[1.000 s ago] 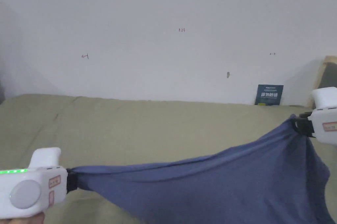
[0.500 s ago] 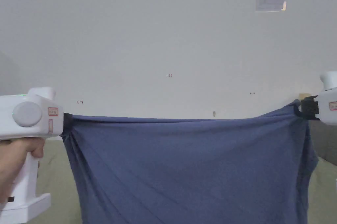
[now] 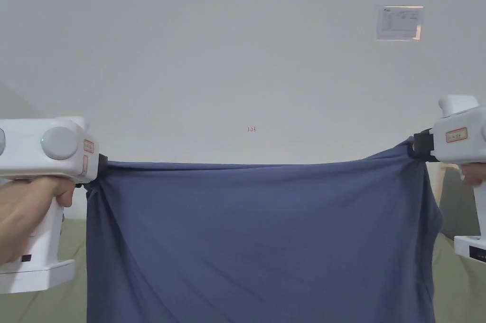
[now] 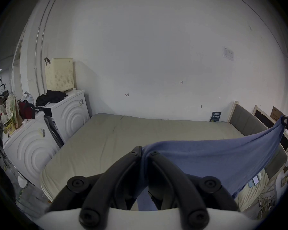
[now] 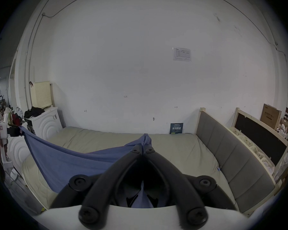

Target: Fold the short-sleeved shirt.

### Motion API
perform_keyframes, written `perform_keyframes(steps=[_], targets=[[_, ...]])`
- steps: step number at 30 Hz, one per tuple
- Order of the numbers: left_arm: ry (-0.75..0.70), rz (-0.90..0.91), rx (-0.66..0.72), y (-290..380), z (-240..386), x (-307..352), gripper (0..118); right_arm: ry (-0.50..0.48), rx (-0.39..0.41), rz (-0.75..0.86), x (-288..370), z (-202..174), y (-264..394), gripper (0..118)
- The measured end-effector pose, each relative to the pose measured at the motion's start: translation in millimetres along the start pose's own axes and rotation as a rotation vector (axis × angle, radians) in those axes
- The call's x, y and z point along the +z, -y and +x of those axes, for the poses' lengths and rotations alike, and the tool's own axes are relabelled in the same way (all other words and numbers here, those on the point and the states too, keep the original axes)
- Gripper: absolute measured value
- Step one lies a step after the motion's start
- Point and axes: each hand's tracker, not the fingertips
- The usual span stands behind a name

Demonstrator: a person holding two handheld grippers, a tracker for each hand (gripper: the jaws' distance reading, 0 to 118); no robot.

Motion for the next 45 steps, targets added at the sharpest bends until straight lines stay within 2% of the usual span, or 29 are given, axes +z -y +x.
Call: perform_keyframes(steps=[7,17,22,26,37,40,45], targets=[[-0.039,-0.022,-0.003,-26,8,-52,5,0.019,0.008,-0.013,-58,-1,-35,0],[-0.101,-0.019,-0.037,-76,38,-145,5,0.068,0.079,-0.031,-159,-2,-85,0],[-0.125,-0.015,-0.070,-95,54,-190,5,0.092,0.085,-0.026,-210,3,-104,0],[-0.142,-0.018,-0.037,-101,62,-231,5,0.098,0.080,-0.028,-252,7,-106,0],[-0.193,0.010,-0.017,-72,85,-347,5,0.131,0.050,-0.035,-355,6,-48,0],[-0.193,0.001,-0.020,-44,89,-372,5,0.135,0.069,-0.062,-371,6,-13,0],[-0.166,-0.095,-0.053,21,88,-392,5,0.107,0.019,-0.129,-375,13,59,0]])
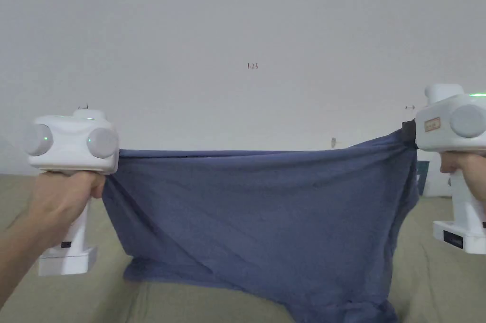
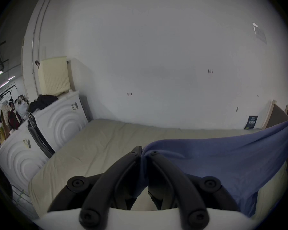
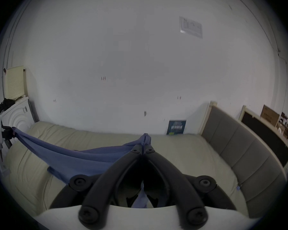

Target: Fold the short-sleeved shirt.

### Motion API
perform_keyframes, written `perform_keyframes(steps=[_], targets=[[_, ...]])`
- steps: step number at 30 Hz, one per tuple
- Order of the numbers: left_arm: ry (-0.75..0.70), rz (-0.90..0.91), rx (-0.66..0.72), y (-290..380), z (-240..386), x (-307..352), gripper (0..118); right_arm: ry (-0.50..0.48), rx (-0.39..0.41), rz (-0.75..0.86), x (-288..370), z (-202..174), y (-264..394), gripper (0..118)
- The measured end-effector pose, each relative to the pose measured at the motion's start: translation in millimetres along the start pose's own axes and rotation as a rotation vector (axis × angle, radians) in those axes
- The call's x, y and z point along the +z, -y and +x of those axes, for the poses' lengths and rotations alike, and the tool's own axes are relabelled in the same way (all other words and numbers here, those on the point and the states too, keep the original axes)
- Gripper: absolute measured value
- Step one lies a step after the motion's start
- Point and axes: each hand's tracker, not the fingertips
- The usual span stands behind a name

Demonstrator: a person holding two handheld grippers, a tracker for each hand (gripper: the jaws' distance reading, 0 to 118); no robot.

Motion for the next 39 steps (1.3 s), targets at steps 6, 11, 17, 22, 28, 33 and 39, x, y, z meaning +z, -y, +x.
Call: perform_keyframes(steps=[6,11,17,22,28,33,39], targets=[[0.045,-0.083,-0.030,104,-10,16,5,-0.055,0.020,-0.143,38,1,111,0],[0.053,-0.165,-0.030,203,-41,58,5,-0.091,-0.003,-0.207,116,1,206,0],[0.087,-0.243,-0.063,295,-83,135,5,-0.126,-0.011,-0.271,204,12,291,0],[0.129,-0.290,-0.086,353,-106,191,5,-0.158,-0.077,-0.301,269,22,349,0],[0.174,-0.316,-0.080,410,-123,255,5,-0.160,-0.171,-0.352,321,40,410,0],[0.187,-0.329,-0.058,436,-132,285,5,-0.157,-0.216,-0.369,349,46,441,0],[0.211,-0.337,0.000,446,-150,301,5,-0.166,-0.225,-0.402,365,51,456,0]])
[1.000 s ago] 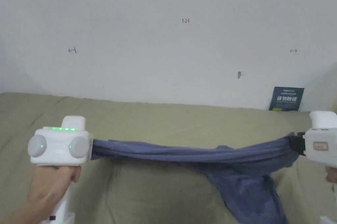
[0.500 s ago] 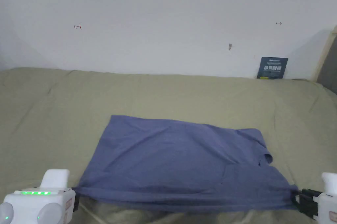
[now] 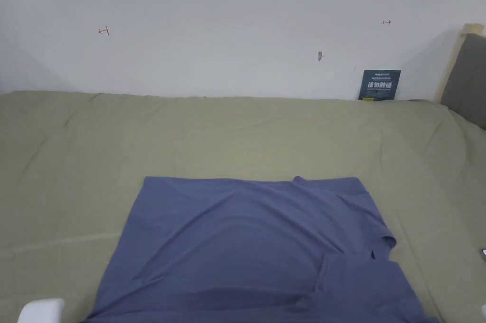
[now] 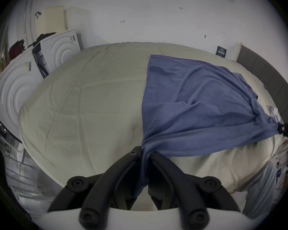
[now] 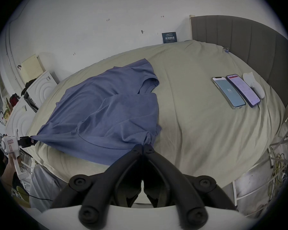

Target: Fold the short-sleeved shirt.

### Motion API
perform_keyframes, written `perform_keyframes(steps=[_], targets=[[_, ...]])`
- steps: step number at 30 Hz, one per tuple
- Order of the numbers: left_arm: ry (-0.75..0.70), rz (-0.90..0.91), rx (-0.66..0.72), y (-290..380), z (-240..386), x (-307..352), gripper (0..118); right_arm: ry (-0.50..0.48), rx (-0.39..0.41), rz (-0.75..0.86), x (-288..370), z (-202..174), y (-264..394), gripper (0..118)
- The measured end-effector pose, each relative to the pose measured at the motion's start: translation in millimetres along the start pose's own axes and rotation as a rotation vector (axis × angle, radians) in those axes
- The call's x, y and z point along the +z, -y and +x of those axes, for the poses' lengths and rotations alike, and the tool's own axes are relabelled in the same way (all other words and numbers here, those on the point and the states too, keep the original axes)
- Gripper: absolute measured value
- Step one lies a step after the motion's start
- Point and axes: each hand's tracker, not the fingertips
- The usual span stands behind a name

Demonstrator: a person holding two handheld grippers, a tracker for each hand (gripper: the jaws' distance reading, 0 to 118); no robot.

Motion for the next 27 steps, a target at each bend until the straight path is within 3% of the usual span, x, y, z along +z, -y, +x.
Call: perform_keyframes(steps=[6,7,8,9,10,11,12,18,19,20,21,22,23,24,27], targets=[[0.007,-0.030,-0.023,5,0,-6,5,0.009,0.013,-0.018,-3,1,4,2],[0.022,-0.033,-0.019,5,-1,-6,6,0.014,0.006,-0.017,-3,1,3,8],[0.028,-0.041,-0.005,5,-1,-5,16,0.054,0.006,-0.024,-4,0,2,31],[0.029,-0.047,0.004,5,-1,-4,52,0.109,0.029,-0.041,-4,-1,0,72],[0.023,-0.065,0.006,6,-4,-4,112,0.091,0.033,-0.047,-4,-2,0,116],[0.000,-0.091,-0.015,8,-8,6,118,0.082,0.032,0.014,6,-3,1,116],[0.018,-0.002,0.017,5,-4,18,114,0.102,0.031,-0.004,12,-5,-1,116],[0.054,0.017,0.034,4,-10,48,115,0.101,0.027,0.014,33,-21,1,116],[0.077,0.031,0.050,7,-11,52,114,0.092,0.012,0.015,35,-24,3,109],[0.083,0.029,0.060,8,-12,56,104,0.071,-0.009,0.042,39,-28,6,88],[0.088,0.028,0.059,11,-12,59,74,0.059,-0.008,0.060,42,-32,9,49],[0.091,0.033,0.051,14,-10,63,0,0.073,0.003,0.059,43,-36,10,0],[0.033,0.055,0.042,18,-8,62,0,0.142,0.031,0.095,44,-42,14,0],[-0.003,0.067,0.034,21,-7,63,0,0.144,0.036,0.127,46,-47,18,0],[0.074,0.014,0.101,35,-14,56,0,0.070,-0.004,0.108,46,-55,19,0]])
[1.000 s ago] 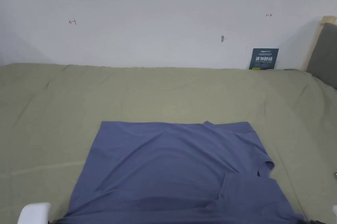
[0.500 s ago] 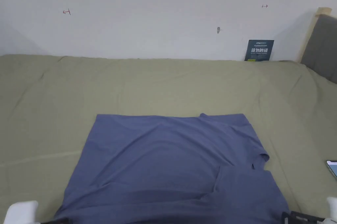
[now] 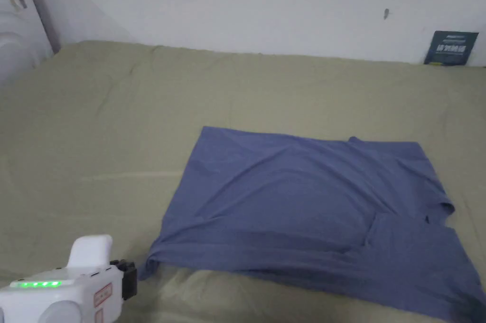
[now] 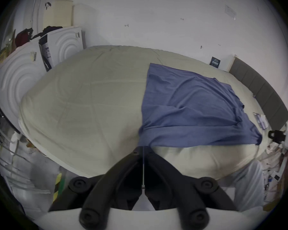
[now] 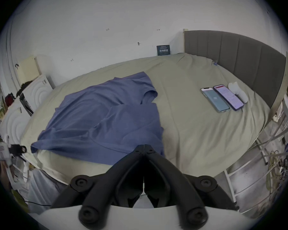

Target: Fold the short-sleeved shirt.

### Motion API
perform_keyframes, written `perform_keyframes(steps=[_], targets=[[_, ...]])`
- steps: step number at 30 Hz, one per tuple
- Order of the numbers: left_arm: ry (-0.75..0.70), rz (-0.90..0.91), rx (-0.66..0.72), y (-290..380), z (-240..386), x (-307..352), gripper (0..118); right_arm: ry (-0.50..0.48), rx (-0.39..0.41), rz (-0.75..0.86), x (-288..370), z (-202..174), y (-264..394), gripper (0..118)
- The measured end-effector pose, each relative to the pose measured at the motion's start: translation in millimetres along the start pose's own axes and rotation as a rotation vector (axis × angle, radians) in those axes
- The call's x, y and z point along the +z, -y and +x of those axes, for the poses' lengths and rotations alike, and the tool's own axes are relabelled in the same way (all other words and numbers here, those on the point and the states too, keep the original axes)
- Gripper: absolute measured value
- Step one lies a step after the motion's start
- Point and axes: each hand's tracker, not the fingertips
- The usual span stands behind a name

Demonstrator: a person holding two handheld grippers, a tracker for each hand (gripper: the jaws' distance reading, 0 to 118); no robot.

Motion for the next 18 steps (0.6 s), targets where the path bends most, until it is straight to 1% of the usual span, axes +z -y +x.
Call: perform_keyframes(steps=[1,3,6,7,8,9,10,11,12,13,18], targets=[[0.030,-0.049,0.045,6,1,-2,0,0.003,0.015,-0.003,0,-4,1,0],[0.017,-0.048,0.030,-1,-6,-7,0,0.021,0.070,0.012,3,-13,-1,0],[0.017,-0.032,0.019,-4,-10,-8,0,0.003,0.057,0.003,8,-21,-2,0],[0.031,-0.032,0.031,-5,-11,-11,0,-0.010,0.037,-0.013,3,-12,-4,0],[0.048,-0.030,0.036,-6,-12,-14,11,-0.005,0.039,-0.017,1,-10,-4,0],[0.055,-0.026,0.026,-9,-14,-18,44,-0.002,0.037,-0.018,1,-10,-3,0],[0.073,-0.058,0.033,-9,-13,-25,108,-0.002,0.033,-0.026,0,-8,-2,0],[0.091,-0.062,0.084,-7,-14,-26,118,-0.006,0.027,-0.036,-2,-6,-1,0],[0.058,-0.017,0.031,-17,-12,-26,116,-0.008,0.025,-0.039,-3,-4,-1,0],[0.034,-0.067,0.015,-23,-12,-31,116,-0.006,0.026,-0.044,-3,-3,0,0],[0.030,-0.071,-0.009,-31,-1,-74,116,0.008,0.036,-0.065,-10,6,-1,0]])
